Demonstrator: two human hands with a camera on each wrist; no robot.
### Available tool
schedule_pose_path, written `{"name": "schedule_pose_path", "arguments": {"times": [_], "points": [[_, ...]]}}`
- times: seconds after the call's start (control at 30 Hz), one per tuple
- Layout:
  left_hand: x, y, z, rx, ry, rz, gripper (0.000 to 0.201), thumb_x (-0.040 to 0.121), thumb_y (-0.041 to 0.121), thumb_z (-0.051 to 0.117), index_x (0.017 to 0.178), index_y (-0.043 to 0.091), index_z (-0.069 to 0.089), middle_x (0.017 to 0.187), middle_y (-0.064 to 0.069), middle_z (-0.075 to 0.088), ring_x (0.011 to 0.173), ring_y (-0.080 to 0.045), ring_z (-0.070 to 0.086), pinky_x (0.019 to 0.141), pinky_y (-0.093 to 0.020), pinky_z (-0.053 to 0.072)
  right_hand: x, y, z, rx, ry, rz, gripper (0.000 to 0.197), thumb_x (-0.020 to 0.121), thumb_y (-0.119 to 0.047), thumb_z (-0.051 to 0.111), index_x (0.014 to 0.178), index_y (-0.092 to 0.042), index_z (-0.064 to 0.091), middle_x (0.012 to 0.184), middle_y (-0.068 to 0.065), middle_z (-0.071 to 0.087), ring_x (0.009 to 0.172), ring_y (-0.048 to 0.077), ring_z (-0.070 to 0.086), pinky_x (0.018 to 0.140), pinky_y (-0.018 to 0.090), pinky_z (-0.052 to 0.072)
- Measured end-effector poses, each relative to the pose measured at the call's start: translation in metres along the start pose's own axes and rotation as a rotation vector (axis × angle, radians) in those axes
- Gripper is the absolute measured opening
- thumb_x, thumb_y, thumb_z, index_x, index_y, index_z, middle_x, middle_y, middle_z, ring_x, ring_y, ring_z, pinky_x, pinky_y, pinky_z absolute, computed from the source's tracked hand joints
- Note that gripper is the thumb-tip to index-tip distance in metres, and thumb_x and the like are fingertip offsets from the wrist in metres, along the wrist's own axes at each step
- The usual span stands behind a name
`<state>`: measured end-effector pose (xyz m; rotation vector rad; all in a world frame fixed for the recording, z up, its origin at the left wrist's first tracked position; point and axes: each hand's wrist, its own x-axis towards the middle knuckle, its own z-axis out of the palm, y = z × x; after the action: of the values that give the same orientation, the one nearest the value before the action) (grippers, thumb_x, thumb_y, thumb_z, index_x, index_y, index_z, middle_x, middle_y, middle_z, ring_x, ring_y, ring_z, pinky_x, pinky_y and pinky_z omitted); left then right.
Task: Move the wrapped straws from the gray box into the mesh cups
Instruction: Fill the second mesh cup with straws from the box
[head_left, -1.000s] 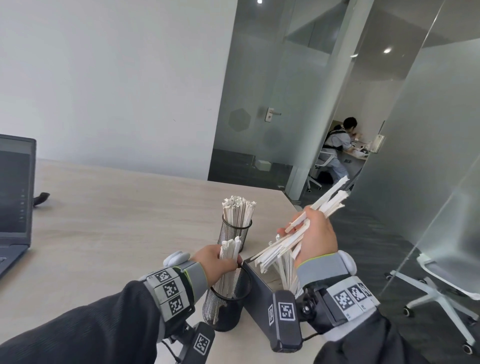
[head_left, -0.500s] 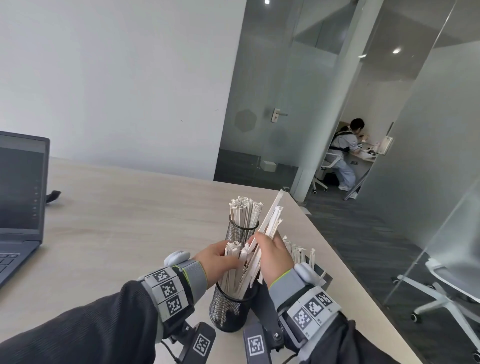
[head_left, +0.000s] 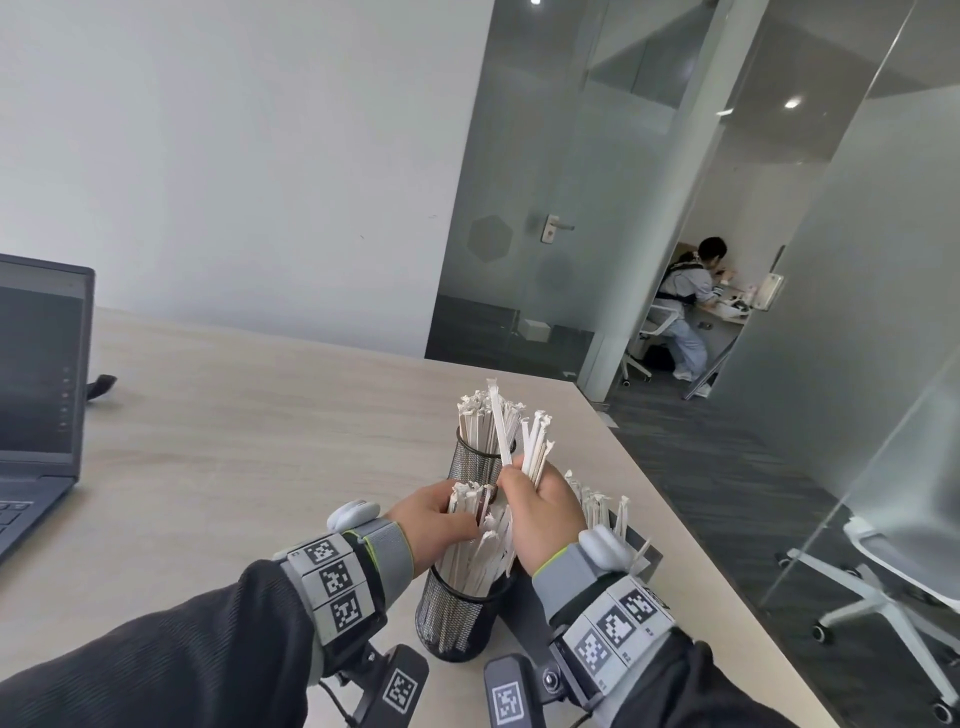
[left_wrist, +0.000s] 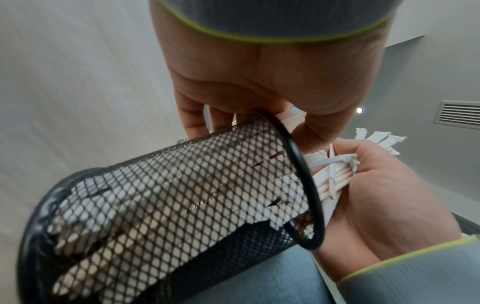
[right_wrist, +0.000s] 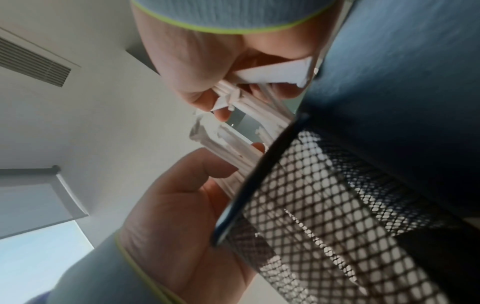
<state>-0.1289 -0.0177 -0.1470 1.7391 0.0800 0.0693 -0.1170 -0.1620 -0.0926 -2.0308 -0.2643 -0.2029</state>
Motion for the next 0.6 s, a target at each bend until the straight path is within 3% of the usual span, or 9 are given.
{"name": "schedule_pose_path", "arguments": {"times": [0.07,0.17,0.27,0.33,0.4,0.5,0.6], "points": [[0.001,-0.002,-0.001,-0.015,-0.009,0.002,0.048,0.044,0.043,0.064,0.088,0.026,0.073,0.081,-0.003,0.074,0.083,-0.024,0.07,0.082,-0.04,0.054,0.001,0.001,-0.001,0.028,-0.009,-0.014,0.021,0.094,-0.03,0.053,0.081,-0.015,0.06,0.061,-0.003,0.052,0.058,0.015,0.049,0.061,0.03,0.041],[0.002,-0.003,-0.004,-0.018,-0.015,0.002,0.045,0.047,0.042,0.065,0.089,0.028,0.073,0.085,-0.005,0.075,0.091,-0.03,0.07,0.088,-0.047,0.054,0.002,0.005,0.0,0.046,-0.027,-0.019,0.022,0.093,-0.032,0.061,0.073,-0.022,0.063,0.054,-0.01,0.06,0.053,0.006,0.054,0.06,0.029,0.045],[0.003,-0.004,-0.007,-0.028,-0.05,0.003,0.051,0.044,0.038,0.063,0.093,0.026,0.072,0.083,-0.002,0.073,0.085,-0.025,0.067,0.089,-0.049,0.053,0.003,0.009,0.0,0.049,-0.018,-0.02,0.019,0.091,-0.034,0.065,0.08,-0.019,0.07,0.071,0.002,0.073,0.068,0.02,0.067,0.07,0.035,0.054],[0.003,-0.005,-0.009,-0.032,-0.115,-0.001,0.053,0.043,0.031,0.06,0.094,0.031,0.071,0.082,-0.004,0.069,0.082,-0.024,0.064,0.081,-0.049,0.052,0.003,0.011,-0.001,0.061,-0.008,-0.033,0.016,0.09,-0.031,0.067,0.084,-0.017,0.071,0.077,0.006,0.074,0.073,0.021,0.069,0.072,0.033,0.054],[0.003,-0.007,-0.013,-0.002,-0.175,-0.003,0.058,0.04,0.027,0.057,0.096,0.038,0.068,0.082,-0.005,0.065,0.079,-0.022,0.06,0.072,-0.04,0.045,0.003,0.012,-0.003,0.041,-0.007,-0.056,0.014,0.088,-0.03,0.069,0.085,-0.016,0.069,0.078,0.005,0.075,0.074,0.018,0.07,0.071,0.032,0.054],[0.0,-0.006,-0.019,0.103,-0.267,0.017,0.075,0.041,0.026,0.06,0.113,0.045,0.057,0.099,-0.014,0.067,0.091,-0.025,0.063,0.078,-0.04,0.048,0.003,0.016,-0.002,0.007,-0.026,-0.079,0.014,0.085,-0.034,0.071,0.084,-0.021,0.069,0.077,-0.004,0.074,0.073,0.01,0.07,0.072,0.031,0.056],[-0.006,-0.003,-0.025,0.19,-0.374,0.052,0.093,0.05,0.024,0.07,0.134,0.048,0.039,0.115,-0.008,0.068,0.11,-0.024,0.064,0.094,-0.044,0.053,0.002,0.02,0.0,-0.018,-0.048,-0.096,0.023,0.078,-0.046,0.067,0.082,-0.024,0.068,0.076,-0.008,0.074,0.073,0.008,0.07,0.073,0.033,0.056]]}}
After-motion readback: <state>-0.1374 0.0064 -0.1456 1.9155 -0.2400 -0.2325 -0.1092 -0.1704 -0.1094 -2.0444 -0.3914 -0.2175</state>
